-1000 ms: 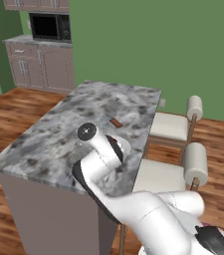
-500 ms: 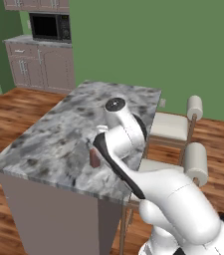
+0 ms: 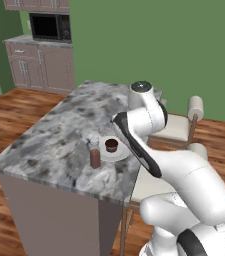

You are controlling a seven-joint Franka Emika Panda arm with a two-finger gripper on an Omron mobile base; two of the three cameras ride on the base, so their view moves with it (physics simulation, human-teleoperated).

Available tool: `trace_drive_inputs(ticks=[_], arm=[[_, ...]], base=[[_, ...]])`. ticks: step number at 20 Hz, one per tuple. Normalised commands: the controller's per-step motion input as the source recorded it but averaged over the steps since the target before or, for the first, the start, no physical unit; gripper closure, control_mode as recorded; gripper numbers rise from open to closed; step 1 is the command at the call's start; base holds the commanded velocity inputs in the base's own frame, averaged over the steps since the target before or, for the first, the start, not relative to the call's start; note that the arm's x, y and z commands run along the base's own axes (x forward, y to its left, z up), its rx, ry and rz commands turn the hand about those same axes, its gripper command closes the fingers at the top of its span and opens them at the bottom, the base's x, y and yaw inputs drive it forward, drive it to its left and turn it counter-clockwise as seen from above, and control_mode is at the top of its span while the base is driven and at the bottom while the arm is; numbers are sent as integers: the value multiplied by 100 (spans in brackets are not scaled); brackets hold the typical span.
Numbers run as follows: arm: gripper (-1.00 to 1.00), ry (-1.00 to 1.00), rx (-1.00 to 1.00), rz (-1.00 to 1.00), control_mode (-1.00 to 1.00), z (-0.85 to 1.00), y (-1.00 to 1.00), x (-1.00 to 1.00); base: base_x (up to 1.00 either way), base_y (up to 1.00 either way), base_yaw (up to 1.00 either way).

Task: Take the cinnamon bottle from the cabinet and place it on the dining table, next to the plate with the cupcake. Then take the chocolate from the dining counter and place it on the cupcake plate.

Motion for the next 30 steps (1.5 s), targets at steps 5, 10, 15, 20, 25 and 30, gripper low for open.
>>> trace_drive_inputs(ticks=[5, 10, 15, 20, 25, 30], arm=[[-100, 3, 0, 40, -100, 7, -36, 41], [-100, 14, 1, 32, -100, 0, -25, 67], [-100, 11, 1, 29, -100, 0, -17, 78], [-100, 8, 0, 20, -100, -3, -5, 84], [-100, 4, -14, 13, -100, -24, 3, 79], [-100, 4, -14, 2, -100, -21, 12, 75]], base=[[0, 0, 0], [0, 0, 0], [0, 0, 0], [0, 0, 0], [0, 0, 0], [0, 0, 0]])
